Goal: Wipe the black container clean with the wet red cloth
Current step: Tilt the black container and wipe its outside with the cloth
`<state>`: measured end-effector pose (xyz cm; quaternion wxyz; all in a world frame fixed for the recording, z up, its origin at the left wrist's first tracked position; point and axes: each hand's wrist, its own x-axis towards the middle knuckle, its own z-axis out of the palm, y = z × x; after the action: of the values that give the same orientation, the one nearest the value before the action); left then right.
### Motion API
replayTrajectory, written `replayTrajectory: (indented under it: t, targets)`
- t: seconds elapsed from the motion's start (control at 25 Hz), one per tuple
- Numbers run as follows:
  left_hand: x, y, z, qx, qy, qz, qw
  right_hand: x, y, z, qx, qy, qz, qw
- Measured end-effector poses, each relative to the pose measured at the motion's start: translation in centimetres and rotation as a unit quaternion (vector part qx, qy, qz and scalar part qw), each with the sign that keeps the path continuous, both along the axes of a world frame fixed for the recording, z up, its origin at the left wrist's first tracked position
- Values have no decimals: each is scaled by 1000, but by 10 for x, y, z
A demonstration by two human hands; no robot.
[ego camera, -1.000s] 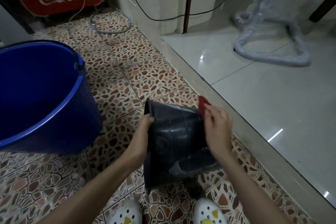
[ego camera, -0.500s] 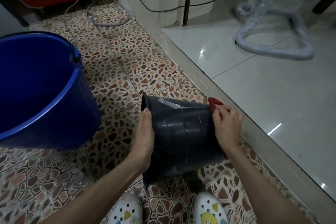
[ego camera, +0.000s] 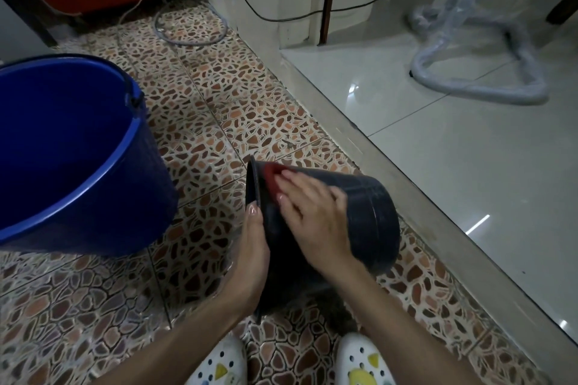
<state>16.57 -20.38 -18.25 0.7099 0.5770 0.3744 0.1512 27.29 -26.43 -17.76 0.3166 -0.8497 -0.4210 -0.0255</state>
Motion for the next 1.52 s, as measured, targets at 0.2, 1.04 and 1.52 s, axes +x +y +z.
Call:
replayTrajectory:
  t: [0.2,1.04,1.52]
  targets:
    - [-33,-29,5,12,45,-58,997,74,-50,-22,-29,87,-204,975]
    - [-10,15,30,61,-9,-38,997,74,-48,-20,20,124,-220,967]
    - [-11,26,22,455,58,-79,885,5,-12,-19,54,20,-39,998]
